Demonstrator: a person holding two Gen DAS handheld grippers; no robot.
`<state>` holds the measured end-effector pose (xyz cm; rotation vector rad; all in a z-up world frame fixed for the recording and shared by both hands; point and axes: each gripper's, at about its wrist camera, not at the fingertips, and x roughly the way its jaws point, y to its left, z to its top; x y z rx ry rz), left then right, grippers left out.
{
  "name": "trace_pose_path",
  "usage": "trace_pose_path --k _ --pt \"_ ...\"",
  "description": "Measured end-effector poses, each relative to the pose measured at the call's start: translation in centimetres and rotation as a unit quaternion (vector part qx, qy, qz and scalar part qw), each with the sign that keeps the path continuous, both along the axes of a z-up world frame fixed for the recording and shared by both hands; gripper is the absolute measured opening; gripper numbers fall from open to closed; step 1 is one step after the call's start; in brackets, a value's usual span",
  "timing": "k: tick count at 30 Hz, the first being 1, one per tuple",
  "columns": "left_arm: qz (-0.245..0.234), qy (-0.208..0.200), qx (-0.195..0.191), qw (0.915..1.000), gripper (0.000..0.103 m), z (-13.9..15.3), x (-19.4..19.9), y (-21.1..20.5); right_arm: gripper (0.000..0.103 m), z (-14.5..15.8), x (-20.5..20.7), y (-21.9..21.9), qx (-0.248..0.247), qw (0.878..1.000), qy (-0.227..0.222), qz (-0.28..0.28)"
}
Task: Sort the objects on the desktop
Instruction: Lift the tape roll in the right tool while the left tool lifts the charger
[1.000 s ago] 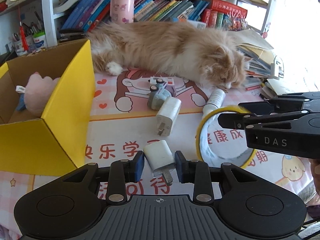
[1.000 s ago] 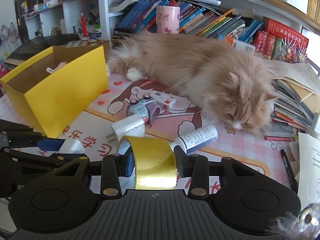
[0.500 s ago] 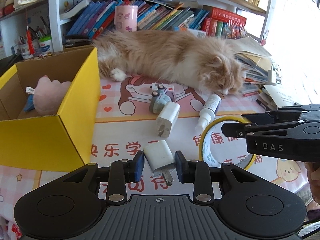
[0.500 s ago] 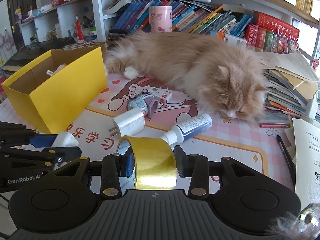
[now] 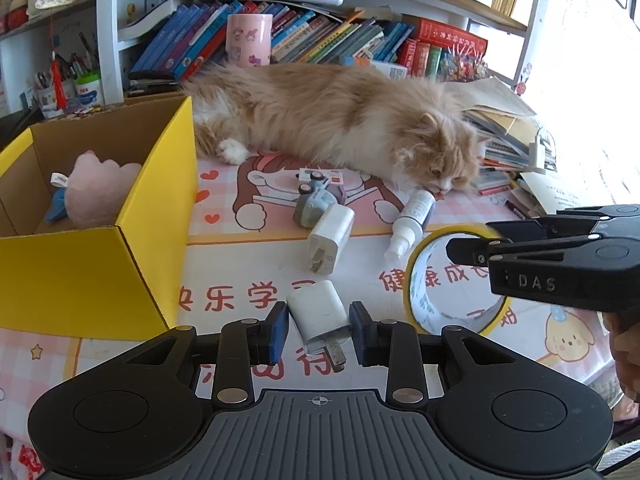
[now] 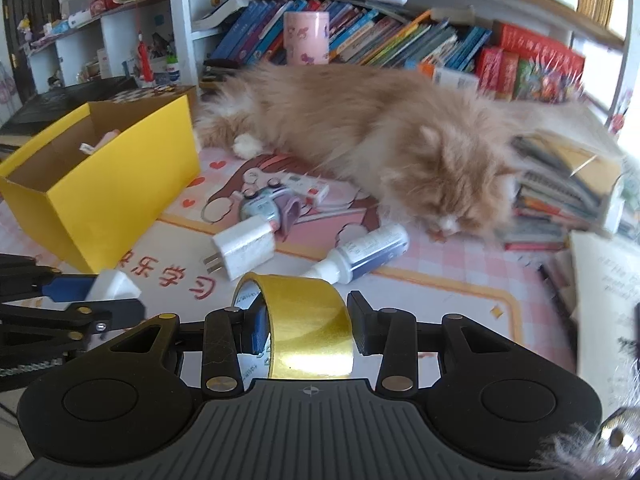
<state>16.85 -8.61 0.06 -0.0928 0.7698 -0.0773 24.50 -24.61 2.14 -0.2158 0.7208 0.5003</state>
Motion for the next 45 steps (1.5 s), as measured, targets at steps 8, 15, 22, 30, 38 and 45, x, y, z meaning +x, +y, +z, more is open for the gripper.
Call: trace_pose_path --k 8,15,22,30,38,45 --pt "-0.007 0.003 0.002 1.0 0.032 -0.1 0.0 0.0 0.038 -1.0 -0.4 0.6 -0.027 0.999 0.009 0.023" --pt "-0.011 0.004 0.006 0.9999 0.032 -0.1 0.0 0.1 0.04 -1.8 -0.3 1.4 -0.017 0.996 0.065 0.053" --pt "-0.015 0.004 0.004 0.9999 0.032 -0.1 -0.2 0.5 0.038 -2.7 -0.3 1.9 -0.027 0.995 0.078 0.054" --pt "-0.031 -0.004 -0.005 0.9995 0.032 0.6 -0.6 0.9 0.038 -1.6 -1.0 2.2 -0.025 0.996 0.066 0.047" --pt "-0.056 -0.016 -0.008 0.9983 0.032 1.5 -2.0 1.4 0.038 -0.1 -2.5 2.7 -0.018 0.998 0.052 0.038" --pt "-0.069 -0.019 -0.011 0.9973 0.032 1.7 -3.4 2.7 0.038 0.4 -4.8 4.1 -0.016 0.998 0.046 0.038"
